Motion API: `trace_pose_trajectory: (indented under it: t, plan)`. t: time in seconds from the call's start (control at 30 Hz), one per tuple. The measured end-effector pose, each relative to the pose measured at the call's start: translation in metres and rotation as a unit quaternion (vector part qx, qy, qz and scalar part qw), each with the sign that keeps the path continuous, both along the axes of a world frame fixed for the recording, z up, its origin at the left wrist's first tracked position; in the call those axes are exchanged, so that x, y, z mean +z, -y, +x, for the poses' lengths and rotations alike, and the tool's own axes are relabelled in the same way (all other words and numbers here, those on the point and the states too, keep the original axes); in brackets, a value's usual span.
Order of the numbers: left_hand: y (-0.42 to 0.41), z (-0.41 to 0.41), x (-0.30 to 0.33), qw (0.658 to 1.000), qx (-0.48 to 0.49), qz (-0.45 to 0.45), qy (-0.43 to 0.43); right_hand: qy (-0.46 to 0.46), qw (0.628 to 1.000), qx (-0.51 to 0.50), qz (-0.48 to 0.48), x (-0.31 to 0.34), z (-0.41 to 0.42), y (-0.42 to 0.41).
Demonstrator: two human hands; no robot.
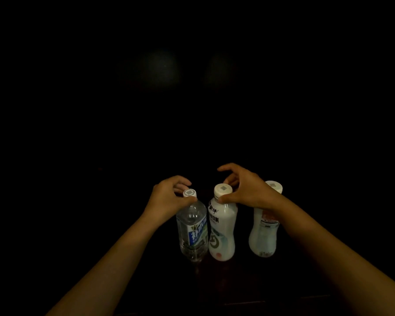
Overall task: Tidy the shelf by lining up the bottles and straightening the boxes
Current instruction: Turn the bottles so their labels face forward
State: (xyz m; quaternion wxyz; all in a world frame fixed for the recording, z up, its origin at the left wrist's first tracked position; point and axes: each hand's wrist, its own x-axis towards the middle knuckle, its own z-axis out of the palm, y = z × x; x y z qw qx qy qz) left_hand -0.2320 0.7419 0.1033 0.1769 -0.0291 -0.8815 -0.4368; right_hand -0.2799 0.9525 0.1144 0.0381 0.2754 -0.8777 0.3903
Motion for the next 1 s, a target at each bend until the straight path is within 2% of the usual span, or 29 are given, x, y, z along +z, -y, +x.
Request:
trace_pose_trajectory:
  t: [0.13,0.23,0.37,0.43,0.67,1.0]
  plan:
    - [0.008,0.001,0.007,0.995,-0.069,0.056,0.053,0.049,0.997,0.045,-0.025,0.004,-0.001,-0.004]
    - [0.012,0.002,0.011,0.989,-0.115,0.046,0.084,0.067,0.996,0.055,-0.019,0.004,0.000,-0.003]
    - [0.000,0.004,0.006,0.999,-0.029,-0.034,0.012,-0.038,0.999,-0.038,0.010,-0.002,0.004,0.009]
    - [-0.003,0.004,0.004,0.999,-0.011,-0.033,-0.003,-0.058,0.997,-0.053,0.010,-0.005,0.006,0.011]
    - [-0.002,0.003,0.003,1.000,-0.013,-0.028,0.004,-0.029,0.999,-0.027,-0.004,-0.002,0.008,0.004]
    - [-0.005,0.005,0.000,1.000,-0.002,-0.016,-0.008,0.036,0.996,0.002,-0.076,-0.005,0.015,0.006]
